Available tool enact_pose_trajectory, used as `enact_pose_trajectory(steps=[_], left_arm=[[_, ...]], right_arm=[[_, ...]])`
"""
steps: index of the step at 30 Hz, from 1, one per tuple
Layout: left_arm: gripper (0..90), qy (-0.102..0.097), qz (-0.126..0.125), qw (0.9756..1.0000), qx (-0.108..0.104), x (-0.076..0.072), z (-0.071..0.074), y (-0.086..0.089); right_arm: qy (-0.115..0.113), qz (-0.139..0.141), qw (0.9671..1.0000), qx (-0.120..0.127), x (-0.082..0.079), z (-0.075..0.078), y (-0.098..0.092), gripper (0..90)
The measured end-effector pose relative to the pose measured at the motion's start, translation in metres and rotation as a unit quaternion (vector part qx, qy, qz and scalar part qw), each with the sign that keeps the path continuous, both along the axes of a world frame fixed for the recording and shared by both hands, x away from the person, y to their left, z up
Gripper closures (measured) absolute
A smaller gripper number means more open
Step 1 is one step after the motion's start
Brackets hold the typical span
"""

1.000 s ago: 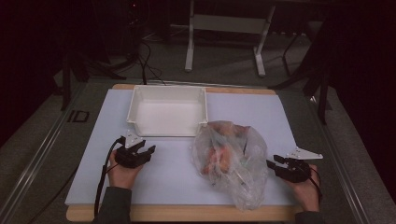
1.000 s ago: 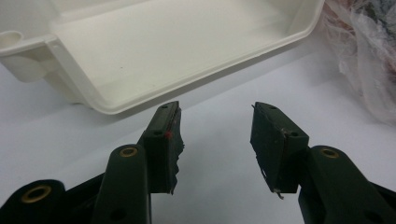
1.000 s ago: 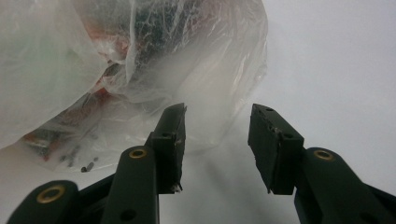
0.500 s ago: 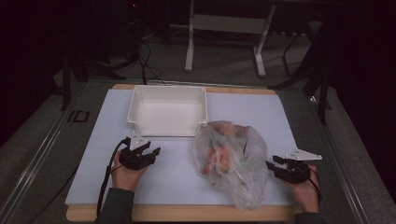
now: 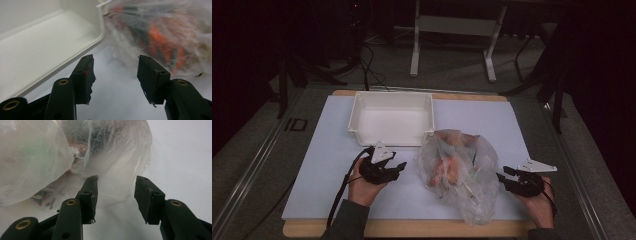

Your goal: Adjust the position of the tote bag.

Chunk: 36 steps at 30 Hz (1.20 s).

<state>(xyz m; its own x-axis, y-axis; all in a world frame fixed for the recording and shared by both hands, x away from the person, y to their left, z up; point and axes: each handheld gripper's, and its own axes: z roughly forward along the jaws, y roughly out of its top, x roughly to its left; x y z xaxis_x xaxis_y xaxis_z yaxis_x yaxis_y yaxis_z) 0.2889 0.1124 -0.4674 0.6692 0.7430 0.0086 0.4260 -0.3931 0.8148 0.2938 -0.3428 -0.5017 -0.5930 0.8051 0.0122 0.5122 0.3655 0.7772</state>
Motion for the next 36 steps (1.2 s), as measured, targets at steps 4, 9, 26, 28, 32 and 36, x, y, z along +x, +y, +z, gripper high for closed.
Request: enact_pose_trajectory(steps=[4,9,26,28,32,36], left_arm=[[45.0,0.002,-0.021,0.9998,0.005,0.001,0.002,-0.014],[42.7,-0.006,-0.055,0.9984,0.007,0.002,0.008,-0.038],[24.1,0.01,-0.098,0.9948,-0.025,0.02,0.026,-0.087],[17.6,0.012,-0.1,0.9945,-0.028,0.022,0.026,-0.095],[7.4,0.027,-0.116,0.992,-0.04,0.025,0.025,-0.112],[1.7,0.05,-0.137,0.9884,-0.041,0.023,0.016,-0.132]], right_arm=[[-0.001,0.003,1.0,0.0,0.0,0.001,0.002,52.1],[-0.003,0.007,1.0,0.001,-0.001,0.003,0.004,50.9],[-0.003,0.01,0.9999,0.001,-0.001,0.003,0.008,49.4],[-0.003,0.01,0.9999,0.002,-0.001,0.003,0.009,49.1],[-0.002,0.01,0.9999,0.003,-0.002,0.004,0.009,48.1],[-0.003,0.011,0.9999,0.002,-0.001,0.004,0.01,47.1]])
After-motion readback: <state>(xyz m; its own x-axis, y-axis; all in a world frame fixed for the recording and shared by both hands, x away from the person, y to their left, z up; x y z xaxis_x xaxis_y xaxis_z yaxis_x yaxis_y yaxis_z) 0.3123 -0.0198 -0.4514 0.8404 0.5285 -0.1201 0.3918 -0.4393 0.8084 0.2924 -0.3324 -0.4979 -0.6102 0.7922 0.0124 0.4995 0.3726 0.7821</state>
